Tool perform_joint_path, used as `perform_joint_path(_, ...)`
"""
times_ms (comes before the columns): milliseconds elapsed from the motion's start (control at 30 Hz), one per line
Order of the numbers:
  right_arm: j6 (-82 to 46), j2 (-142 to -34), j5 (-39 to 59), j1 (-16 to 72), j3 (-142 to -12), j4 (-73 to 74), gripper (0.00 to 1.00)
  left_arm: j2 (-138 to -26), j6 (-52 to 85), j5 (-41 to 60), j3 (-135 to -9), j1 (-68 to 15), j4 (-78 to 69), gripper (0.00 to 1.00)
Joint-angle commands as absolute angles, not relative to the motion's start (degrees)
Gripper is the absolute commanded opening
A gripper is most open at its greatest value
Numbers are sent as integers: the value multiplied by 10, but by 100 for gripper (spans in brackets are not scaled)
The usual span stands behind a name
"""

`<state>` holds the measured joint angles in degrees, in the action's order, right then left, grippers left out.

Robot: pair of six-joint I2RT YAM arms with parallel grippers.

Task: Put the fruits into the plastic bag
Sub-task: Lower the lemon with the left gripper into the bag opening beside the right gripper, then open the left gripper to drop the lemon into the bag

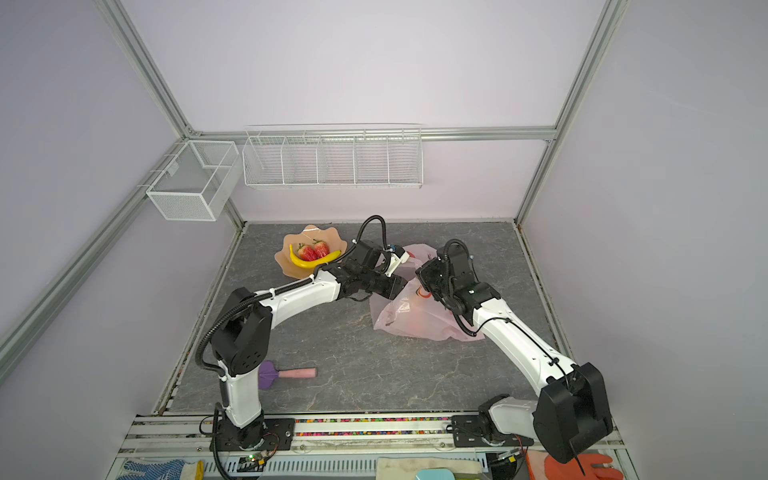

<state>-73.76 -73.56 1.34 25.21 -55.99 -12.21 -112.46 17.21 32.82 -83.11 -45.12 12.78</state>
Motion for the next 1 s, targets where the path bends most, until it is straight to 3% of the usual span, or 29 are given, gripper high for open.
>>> perform_joint_path(0,-756,-721,16,251,-545,-105,6,-1145,199,325,-863,-460,122,19)
perform_joint_path(267,-760,-718,17,251,-537,-95,6,-1189,205,327,-913,-482,157,23)
perform_joint_path(333,-760,-716,17,251,-536,-95,6,-1196,208,327,-919,-489,160,30)
perform_joint_path(433,-760,-714,17,251,-534,-95,6,-1196,224,328,-918,-492,151,51)
perform_joint_path(600,-759,-713,16,251,-535,-96,6,-1176,234,313,-918,-490,156,71)
perform_joint_path(800,-757,-711,16,250,-538,-102,6,-1142,243,308,-914,-480,165,85)
perform_joint_path(967,-754,-708,15,249,-540,-106,6,-1108,255,293,-898,-463,168,85)
